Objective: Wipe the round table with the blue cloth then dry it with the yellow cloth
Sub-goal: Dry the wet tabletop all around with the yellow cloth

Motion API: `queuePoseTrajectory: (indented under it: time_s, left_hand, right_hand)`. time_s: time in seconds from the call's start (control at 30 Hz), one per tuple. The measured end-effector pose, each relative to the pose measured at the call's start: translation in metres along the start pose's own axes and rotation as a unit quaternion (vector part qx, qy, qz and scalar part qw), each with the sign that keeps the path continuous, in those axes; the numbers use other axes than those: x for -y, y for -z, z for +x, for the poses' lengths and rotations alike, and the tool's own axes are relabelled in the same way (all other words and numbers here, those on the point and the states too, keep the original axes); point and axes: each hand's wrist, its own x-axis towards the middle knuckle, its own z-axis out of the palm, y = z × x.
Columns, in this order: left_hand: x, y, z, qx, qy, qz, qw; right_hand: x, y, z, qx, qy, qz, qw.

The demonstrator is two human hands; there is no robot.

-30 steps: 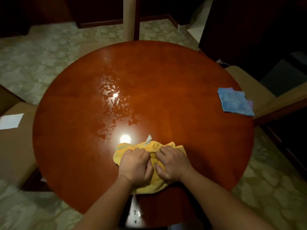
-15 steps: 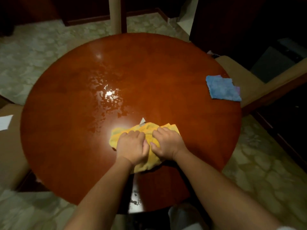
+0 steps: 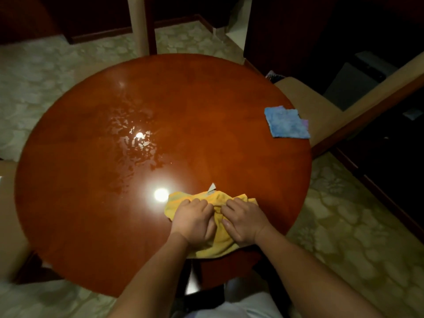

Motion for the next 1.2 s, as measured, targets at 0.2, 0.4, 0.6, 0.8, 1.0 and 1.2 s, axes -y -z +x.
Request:
queuePoseTrajectory:
  time_s: [0.2,0.4,0.6,0.8,1.0,1.2]
  left_hand:
    - [0.026,-0.01,0.051,-0.037,0.001,-0.024,0.999]
    - [0.052,-0.015,0.105,-0.045,0.016,-0.025,0.999]
    - [0.067,-0.014,0.14,-0.038,0.03,-0.023,0.999]
    - [0.06,-0.008,0.131,-0.025,0.049,0.0,0.999]
    - [0.02,-0.006,0.069,0.0,0.017,0.007,1.0]
    - [-0.019,-0.003,0.026,0.032,-0.01,0.015,0.999]
  right_hand:
    - [-0.04,-0.006,0.036,-0.03,-0.027,0.002,0.999]
    - [-0.08,-0.01,0.078,-0.047,-0.068,0.018,0.996]
    - [-0.108,-0.011,0.104,-0.031,-0.078,0.02,0.996]
    - [-0.087,-0.008,0.099,-0.069,-0.153,-0.006,0.986]
    - [-0.029,-0.002,0.035,-0.063,-0.197,-0.001,0.978]
    - [0.004,0.008,-0.019,-0.047,-0.209,-0.018,0.977]
